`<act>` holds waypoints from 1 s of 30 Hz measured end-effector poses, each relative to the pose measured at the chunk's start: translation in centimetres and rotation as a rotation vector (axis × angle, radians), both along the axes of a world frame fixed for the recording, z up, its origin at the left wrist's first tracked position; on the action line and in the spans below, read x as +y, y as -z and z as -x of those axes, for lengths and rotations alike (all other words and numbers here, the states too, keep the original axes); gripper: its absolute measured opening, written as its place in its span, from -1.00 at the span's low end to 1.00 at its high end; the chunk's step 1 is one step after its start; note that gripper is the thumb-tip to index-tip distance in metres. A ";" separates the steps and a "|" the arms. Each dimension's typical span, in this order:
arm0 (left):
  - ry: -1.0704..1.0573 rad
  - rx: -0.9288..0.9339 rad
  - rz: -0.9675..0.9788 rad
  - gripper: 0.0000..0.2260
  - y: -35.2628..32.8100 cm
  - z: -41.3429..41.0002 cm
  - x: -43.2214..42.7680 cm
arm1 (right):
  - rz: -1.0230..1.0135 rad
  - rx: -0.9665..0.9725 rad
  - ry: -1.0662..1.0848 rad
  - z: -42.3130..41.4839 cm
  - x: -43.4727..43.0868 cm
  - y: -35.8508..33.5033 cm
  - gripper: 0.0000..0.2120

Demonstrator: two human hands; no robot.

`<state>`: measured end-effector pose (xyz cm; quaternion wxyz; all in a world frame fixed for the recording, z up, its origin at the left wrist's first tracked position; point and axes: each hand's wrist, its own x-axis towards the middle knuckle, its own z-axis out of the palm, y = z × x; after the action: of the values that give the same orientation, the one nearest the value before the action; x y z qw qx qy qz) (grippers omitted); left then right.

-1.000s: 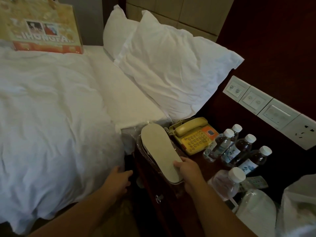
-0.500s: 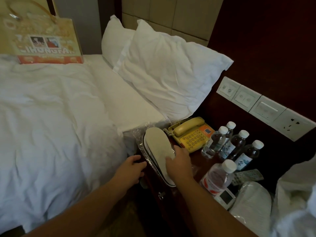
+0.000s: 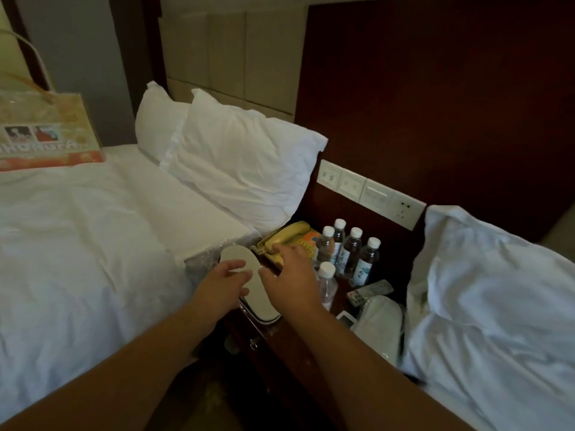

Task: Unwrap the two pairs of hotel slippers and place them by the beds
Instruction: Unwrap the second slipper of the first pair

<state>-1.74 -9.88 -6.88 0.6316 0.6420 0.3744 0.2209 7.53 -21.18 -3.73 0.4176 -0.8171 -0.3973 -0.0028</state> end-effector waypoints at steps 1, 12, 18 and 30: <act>0.012 -0.010 -0.012 -0.84 -0.5 0.2 -0.7 | -0.022 -0.017 0.007 0.2 -0.9 -0.4 -0.55; 0.113 -0.044 -0.051 -0.84 -2.7 1.3 -8.3 | -0.108 -0.040 0.032 -0.5 -10.4 -1.5 -0.46; 0.192 -0.035 -0.078 -0.79 -3.0 0.9 -10.8 | -0.116 -0.020 0.094 -2.2 -15.0 0.1 -0.44; 0.342 0.078 -0.147 -0.95 -2.1 -0.2 -13.5 | 0.068 0.305 0.337 -5.7 -19.9 7.1 -0.29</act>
<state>-1.52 -23.35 -4.82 0.5964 0.7487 0.2669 0.1117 13.18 -41.08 -10.79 0.4386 -0.8766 -0.1874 0.0642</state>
